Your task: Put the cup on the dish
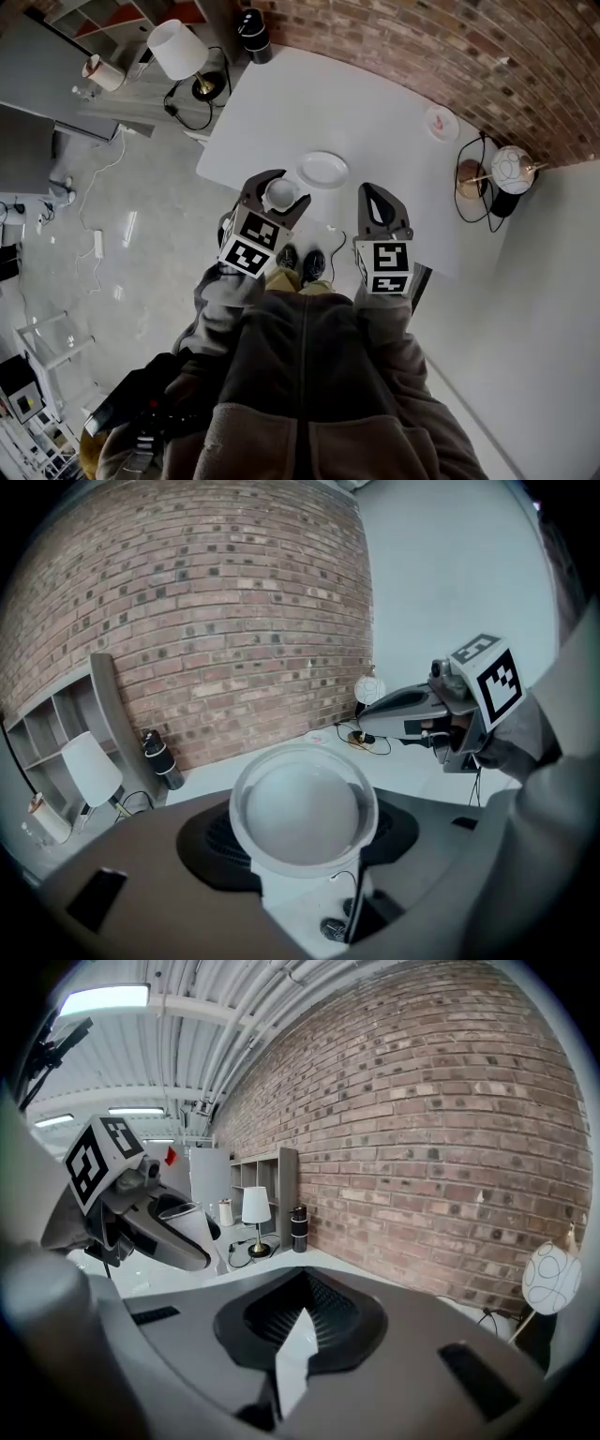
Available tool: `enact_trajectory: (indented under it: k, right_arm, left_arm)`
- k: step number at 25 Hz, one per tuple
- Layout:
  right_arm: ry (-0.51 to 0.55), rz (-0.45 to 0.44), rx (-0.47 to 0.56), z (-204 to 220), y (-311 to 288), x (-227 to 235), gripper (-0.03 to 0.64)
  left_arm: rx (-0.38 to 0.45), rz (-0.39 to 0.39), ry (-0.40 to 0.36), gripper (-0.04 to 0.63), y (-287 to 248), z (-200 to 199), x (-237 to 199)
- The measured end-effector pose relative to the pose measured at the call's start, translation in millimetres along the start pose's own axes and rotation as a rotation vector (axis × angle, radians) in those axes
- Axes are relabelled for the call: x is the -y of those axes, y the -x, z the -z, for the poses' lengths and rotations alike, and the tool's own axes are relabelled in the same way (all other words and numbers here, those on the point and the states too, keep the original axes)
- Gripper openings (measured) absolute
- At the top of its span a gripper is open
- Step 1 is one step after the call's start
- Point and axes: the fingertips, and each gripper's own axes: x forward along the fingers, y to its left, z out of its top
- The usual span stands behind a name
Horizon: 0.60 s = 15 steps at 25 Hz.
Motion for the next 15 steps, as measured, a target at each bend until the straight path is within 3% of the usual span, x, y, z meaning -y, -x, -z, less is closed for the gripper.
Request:
enact_trajectory:
  k: [15]
  right_arm:
    - [-0.025,-0.024,-0.122,77,-57,-3,0.003]
  left_arm:
    - [-0.051,0.102,-0.018,0.261,-121,61,4]
